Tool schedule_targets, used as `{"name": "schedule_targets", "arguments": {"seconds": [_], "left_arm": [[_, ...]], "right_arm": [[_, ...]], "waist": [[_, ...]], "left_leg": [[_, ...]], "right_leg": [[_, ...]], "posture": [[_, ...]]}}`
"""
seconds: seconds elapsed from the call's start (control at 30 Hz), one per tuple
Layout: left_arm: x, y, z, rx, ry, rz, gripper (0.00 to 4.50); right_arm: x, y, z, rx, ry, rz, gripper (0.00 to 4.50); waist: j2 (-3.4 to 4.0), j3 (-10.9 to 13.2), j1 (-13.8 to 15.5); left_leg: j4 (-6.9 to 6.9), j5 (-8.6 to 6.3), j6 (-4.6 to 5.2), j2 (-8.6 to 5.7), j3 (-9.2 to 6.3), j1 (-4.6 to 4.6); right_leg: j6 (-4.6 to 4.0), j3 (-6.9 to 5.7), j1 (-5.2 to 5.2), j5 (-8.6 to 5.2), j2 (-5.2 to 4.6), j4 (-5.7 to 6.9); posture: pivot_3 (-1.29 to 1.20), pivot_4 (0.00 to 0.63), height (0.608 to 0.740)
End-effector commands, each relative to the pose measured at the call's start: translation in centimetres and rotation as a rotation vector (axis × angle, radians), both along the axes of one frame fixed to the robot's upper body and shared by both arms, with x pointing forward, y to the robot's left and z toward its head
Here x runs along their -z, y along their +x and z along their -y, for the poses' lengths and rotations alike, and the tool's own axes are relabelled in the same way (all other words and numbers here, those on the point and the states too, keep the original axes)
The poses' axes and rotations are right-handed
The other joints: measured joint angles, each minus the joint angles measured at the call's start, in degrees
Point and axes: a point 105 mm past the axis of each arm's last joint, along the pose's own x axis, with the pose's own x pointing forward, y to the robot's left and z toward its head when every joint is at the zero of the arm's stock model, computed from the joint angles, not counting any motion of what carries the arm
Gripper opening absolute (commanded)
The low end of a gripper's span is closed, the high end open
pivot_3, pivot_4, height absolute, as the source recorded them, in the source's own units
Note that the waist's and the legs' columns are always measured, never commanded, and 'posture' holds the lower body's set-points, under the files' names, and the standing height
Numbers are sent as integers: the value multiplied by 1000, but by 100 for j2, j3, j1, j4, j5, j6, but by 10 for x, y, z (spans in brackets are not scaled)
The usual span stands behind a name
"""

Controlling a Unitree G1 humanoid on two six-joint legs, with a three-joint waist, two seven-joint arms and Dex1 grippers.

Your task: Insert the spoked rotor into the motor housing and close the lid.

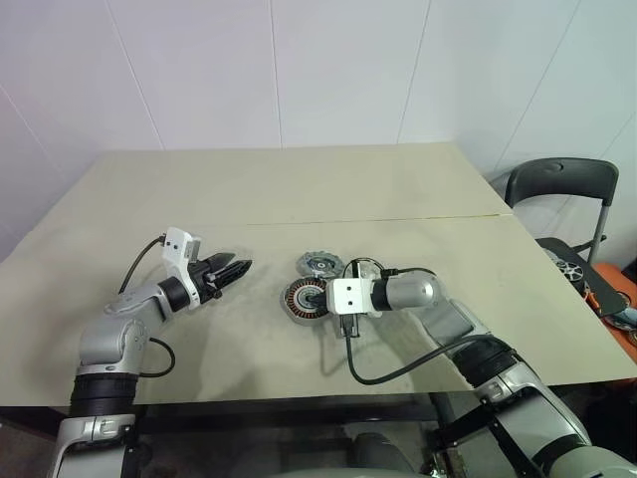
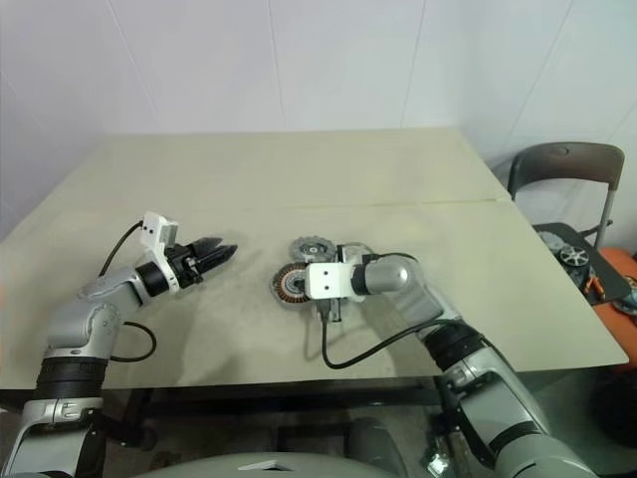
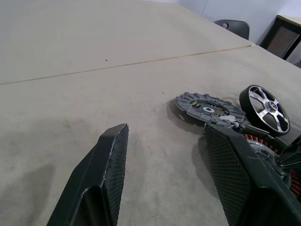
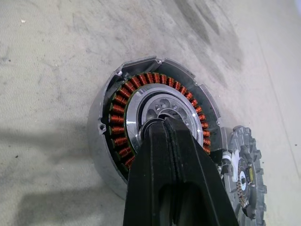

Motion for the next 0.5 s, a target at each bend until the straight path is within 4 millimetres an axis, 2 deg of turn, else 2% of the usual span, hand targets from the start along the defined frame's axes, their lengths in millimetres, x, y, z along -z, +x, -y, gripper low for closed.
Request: {"name": "schedule_targets", "arguments": {"seconds": [0.03, 0.37, 0.5], "left_arm": [[-14, 6, 4, 9, 11, 60, 2724], [-12, 6, 8, 10, 1, 60, 2724], [-10, 5, 9, 9, -1, 58, 2724]], "right_arm": [[13, -3, -4, 12, -20, -33, 27], [14, 3, -15, 39, 14, -13, 27], [14, 3, -12, 35, 1, -6, 27]], "waist": [[-1, 0, -9], [-2, -1, -7], [-2, -1, -3]], "left_leg": [[0, 0, 0, 0, 0, 1], [0, 0, 0, 2, -2, 1], [-1, 0, 0, 3, -3, 2]], "right_leg": [[0, 0, 1, 0, 1, 0], [-4, 1, 2, 2, 1, -4], [-4, 1, 1, 2, 2, -4]], "posture": [[0, 0, 740], [0, 0, 740], [0, 0, 740]]}}
